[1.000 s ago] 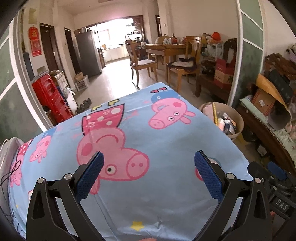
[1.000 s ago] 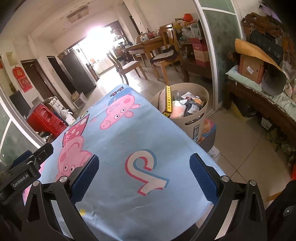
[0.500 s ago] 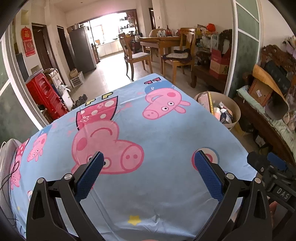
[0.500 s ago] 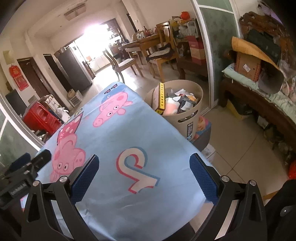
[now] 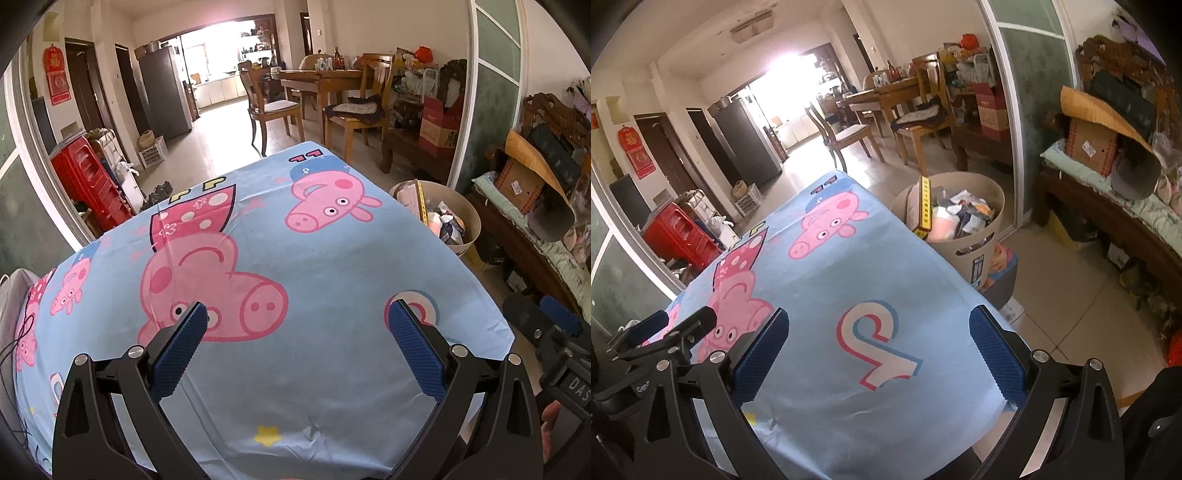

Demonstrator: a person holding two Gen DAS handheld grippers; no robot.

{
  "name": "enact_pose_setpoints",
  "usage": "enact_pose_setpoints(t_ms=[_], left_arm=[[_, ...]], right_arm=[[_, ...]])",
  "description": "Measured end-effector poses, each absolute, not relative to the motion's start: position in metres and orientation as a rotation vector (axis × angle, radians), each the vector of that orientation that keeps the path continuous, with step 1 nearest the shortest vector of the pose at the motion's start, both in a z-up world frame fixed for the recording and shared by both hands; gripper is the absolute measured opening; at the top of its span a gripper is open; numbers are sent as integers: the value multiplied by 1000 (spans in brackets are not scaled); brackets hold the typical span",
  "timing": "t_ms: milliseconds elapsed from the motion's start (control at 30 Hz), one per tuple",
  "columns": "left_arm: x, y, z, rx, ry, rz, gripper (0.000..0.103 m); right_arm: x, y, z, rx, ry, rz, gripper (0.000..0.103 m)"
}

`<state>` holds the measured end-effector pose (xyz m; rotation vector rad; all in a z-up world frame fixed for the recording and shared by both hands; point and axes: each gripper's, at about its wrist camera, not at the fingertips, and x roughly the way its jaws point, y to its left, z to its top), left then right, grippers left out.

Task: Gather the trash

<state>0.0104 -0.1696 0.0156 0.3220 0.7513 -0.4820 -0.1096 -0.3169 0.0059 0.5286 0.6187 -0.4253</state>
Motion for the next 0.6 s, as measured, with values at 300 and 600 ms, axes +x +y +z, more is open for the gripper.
enact_pose_setpoints(t_ms=[300,600], left_arm=[[10,-162,18,285,744,-502,97],[11,-158,21,278,736,-488,97]], right_arm=[[-110,-312,14,518,586,-435,94],[-110,-311,15,514,579,-435,94]])
